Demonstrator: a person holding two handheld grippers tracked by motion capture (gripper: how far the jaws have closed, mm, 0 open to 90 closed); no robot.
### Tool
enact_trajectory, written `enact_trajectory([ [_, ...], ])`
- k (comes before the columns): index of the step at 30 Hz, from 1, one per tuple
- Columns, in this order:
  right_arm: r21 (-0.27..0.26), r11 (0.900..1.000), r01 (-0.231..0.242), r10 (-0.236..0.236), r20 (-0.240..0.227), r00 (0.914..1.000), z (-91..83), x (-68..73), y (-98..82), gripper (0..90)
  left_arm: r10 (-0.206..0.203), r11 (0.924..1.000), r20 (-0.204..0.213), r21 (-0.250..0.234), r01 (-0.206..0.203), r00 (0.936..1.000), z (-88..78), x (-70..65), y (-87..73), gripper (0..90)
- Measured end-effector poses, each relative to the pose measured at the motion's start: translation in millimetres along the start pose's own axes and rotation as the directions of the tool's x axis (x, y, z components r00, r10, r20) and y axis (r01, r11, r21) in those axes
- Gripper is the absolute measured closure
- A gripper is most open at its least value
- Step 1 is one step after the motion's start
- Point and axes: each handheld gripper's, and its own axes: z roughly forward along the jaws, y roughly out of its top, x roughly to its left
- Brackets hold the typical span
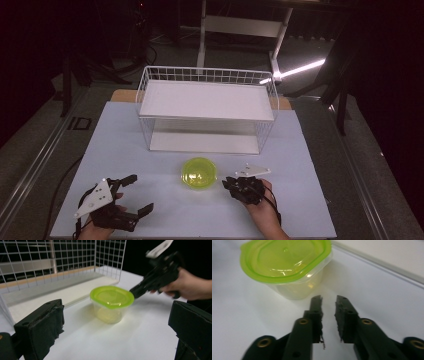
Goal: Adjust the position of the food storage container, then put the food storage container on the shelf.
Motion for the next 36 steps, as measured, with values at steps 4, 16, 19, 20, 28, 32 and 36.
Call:
enact_trajectory([
  [4, -0.041, 0.999, -0.021, 0.022, 0.017, 0.9996, -15.4, 2.7, -3.3, 56.1, -0.007, 0.9999, 0.014, -0.009, 0.007, 0.9999, 1.8, -1.9, 0.4, 1.1],
  [16, -0.168, 0.986, -0.021, 0.006, -0.087, 0.9962, -36.0, 17.1, 7.8, 16.0, 0.026, 0.997, 0.031, 0.072, -0.028, 0.9992, 19.0, -4.3, 8.1, 1.1],
  [19, -0.18, 0.984, -0.01, -0.006, -0.086, 0.9963, -39.3, 18.1, 14.0, 14.6, 0.021, 0.9945, 0.04, 0.101, -0.025, 0.999, 23.8, -3.8, 12.9, 1.1],
  [20, -0.19, 0.982, -0.009, -0.007, -0.083, 0.9966, -40.6, 18.3, 16.3, 14.9, 0.026, 0.9936, 0.038, 0.109, -0.03, 0.9989, 25.2, -3.3, 14.7, 1.1],
  [28, -0.237, 0.97, 0.054, -0.068, -0.049, 0.9965, -41.2, 17.6, 32.3, 18.9, -0.033, 0.9937, 0.057, 0.109, 0.027, 0.9978, 34.8, 4.9, 35.5, 1.1],
  [32, -0.245, 0.967, 0.069, -0.082, -0.045, 0.9956, -37.8, 13.3, 38.8, 21.8, -0.037, 0.9934, 0.041, 0.11, 0.032, 0.9985, 40.4, 8.5, 46.7, 1.1],
  [36, -0.239, 0.967, 0.086, -0.094, -0.023, 0.9953, -34.1, 10.9, 43.7, 22.2, -0.049, 0.9924, 0.043, 0.115, 0.044, 0.9979, 48.2, 12.1, 55.6, 1.2],
])
